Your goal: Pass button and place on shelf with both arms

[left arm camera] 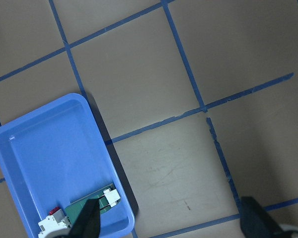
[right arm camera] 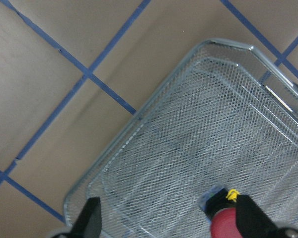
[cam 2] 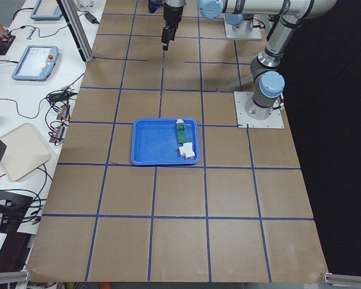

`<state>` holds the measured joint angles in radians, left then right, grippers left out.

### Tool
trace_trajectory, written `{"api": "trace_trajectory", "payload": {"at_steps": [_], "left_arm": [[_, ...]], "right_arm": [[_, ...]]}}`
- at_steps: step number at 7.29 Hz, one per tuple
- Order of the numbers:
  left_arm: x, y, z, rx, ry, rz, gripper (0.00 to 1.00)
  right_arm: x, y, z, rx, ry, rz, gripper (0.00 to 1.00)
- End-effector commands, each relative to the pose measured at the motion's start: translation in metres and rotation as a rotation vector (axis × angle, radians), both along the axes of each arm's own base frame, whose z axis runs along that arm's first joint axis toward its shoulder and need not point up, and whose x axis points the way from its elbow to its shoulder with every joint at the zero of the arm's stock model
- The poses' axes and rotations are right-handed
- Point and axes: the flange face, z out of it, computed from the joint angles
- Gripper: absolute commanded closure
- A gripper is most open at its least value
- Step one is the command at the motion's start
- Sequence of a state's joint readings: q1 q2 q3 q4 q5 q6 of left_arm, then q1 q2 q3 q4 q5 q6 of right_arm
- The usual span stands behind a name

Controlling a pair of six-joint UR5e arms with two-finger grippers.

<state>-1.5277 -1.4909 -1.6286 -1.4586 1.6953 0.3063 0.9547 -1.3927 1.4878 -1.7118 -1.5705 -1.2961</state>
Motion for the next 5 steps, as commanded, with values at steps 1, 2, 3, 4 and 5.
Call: {"api": "trace_trajectory", "payload": {"at_steps": [1,2,3,4,5], "left_arm": [[0.001,0.003,-0.003,0.024,0.001,0.039,0.00],[0.000,0.002,-0.004,0.025,0.007,0.039,0.00],[0.002,0.002,-0.004,0.026,0.009,0.043,0.00],[0.002,0.002,-0.005,0.028,0.010,0.043,0.00],[-0.001,0.003,-0.006,0.028,0.041,0.042,0.00]], "right_arm": [[0.136,0.018,0.055,0.015,-0.017,-0.185,0.00],[0.206,0.028,0.068,0.025,-0.017,-0.274,0.00],[0.265,0.036,0.081,0.014,-0.021,-0.368,0.00],[0.326,0.045,0.084,0.003,-0.028,-0.461,0.00],[0.366,0.054,0.083,0.005,-0.048,-0.585,0.00]]}}
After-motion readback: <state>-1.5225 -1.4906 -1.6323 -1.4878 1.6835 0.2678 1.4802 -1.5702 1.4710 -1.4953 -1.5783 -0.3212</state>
